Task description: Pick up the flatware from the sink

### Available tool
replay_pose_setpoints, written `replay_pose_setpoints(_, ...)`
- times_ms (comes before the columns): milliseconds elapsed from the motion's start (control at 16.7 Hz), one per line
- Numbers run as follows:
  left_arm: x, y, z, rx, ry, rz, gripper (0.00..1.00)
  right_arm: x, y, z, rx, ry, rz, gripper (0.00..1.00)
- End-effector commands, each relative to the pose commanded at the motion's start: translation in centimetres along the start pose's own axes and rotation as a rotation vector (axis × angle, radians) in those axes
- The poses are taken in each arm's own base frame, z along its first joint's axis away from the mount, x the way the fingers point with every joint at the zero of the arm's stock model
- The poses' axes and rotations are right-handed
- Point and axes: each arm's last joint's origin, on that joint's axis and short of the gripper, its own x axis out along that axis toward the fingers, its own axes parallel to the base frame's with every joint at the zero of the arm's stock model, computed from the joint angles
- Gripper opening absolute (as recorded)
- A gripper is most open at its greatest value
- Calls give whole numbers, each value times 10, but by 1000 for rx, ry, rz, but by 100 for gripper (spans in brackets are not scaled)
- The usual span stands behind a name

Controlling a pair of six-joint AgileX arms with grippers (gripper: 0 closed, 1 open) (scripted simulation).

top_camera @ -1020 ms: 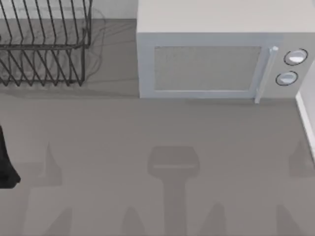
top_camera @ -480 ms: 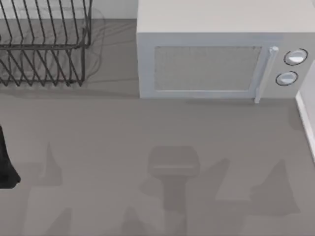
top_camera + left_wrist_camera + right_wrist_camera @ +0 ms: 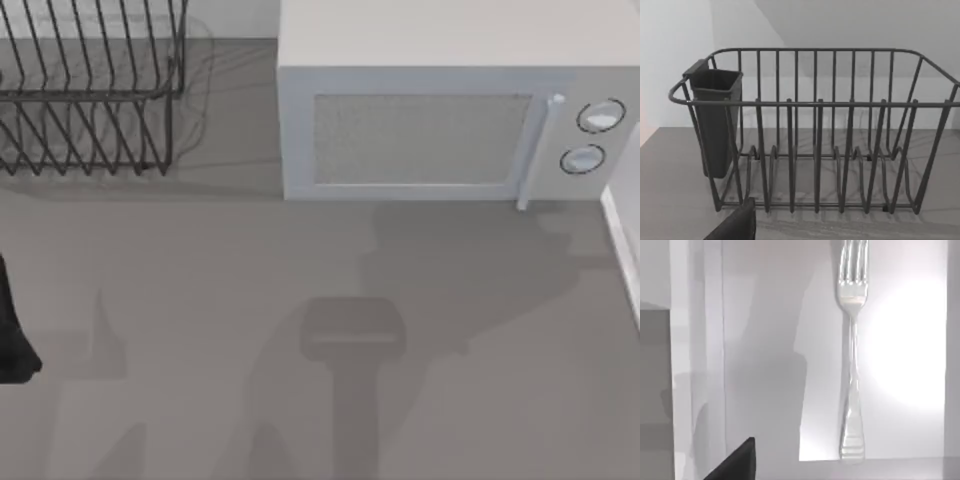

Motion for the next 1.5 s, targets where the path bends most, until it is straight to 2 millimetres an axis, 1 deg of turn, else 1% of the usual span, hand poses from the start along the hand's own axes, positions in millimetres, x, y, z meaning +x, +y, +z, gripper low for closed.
replay_pose_setpoints(180, 0, 0, 0, 0, 0, 0, 100, 48, -15, 25, -1, 153, 26, 100)
replay_pose_setpoints(360, 0, 0, 0, 0, 0, 0, 100, 89, -26, 36, 0, 264, 50, 100)
replay_pose_setpoints(480, 0, 0, 0, 0, 0, 0, 100, 106, -30, 38, 0, 311, 61, 100)
replay_pose_setpoints(600, 0, 0, 0, 0, 0, 0, 100, 115, -32, 39, 0, 332, 67, 100)
replay_pose_setpoints(840, 0, 0, 0, 0, 0, 0, 100, 115, -32, 39, 0, 332, 67, 100)
replay_pose_setpoints(900, 0, 0, 0, 0, 0, 0, 100, 115, -30, 40, -5, 332, 67, 100)
replay_pose_setpoints(1020, 0, 0, 0, 0, 0, 0, 100, 121, -30, 38, -5, 335, 68, 100)
replay_pose_setpoints(1140, 0, 0, 0, 0, 0, 0, 100, 141, -29, 33, -4, 339, 69, 100)
replay_pose_setpoints(1320, 0, 0, 0, 0, 0, 0, 100, 187, -28, 22, -3, 325, 65, 100)
replay_pose_setpoints(1500, 0, 0, 0, 0, 0, 0, 100, 231, -25, 4, -1, 316, 63, 100)
